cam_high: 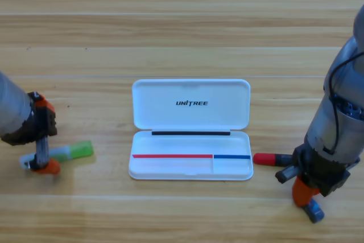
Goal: Clean up eraser and pencils
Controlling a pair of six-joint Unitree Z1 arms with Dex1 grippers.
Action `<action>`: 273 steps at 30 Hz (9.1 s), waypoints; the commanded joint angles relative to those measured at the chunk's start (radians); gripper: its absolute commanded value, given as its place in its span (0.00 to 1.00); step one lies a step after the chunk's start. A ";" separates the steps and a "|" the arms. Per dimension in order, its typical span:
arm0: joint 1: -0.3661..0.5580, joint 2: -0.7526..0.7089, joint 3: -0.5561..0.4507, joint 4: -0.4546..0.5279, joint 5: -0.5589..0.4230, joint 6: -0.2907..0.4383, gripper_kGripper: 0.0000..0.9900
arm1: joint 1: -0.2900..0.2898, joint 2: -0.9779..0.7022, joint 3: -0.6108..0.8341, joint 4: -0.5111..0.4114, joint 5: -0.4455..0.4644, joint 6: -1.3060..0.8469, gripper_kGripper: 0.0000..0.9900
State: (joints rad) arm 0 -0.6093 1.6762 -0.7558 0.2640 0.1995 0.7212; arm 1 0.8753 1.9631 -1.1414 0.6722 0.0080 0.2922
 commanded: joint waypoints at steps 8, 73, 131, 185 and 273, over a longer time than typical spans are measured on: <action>0.023 0.063 0.062 -0.065 -0.002 -0.022 0.97 | 0.013 0.071 0.035 0.055 0.012 0.012 0.63; 0.023 0.154 0.067 -0.057 -0.086 -0.011 0.14 | 0.048 0.379 -0.782 0.514 -0.037 -1.070 0.00; 0.023 0.011 -0.217 0.374 -0.115 0.073 0.08 | -0.087 -0.015 -0.498 0.567 0.070 -1.121 0.86; -0.331 0.468 -0.787 0.575 -0.196 -0.079 0.08 | -0.154 0.020 -0.350 0.383 0.020 -1.226 0.00; -0.064 -0.374 -0.364 0.580 -0.131 -0.086 1.00 | 0.088 0.461 -1.012 0.575 -0.019 -1.105 0.00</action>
State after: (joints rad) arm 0 -0.7091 1.3420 -1.1645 0.8751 0.0571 0.6394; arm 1 0.9262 2.3224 -2.1388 1.2260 0.0030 -0.8172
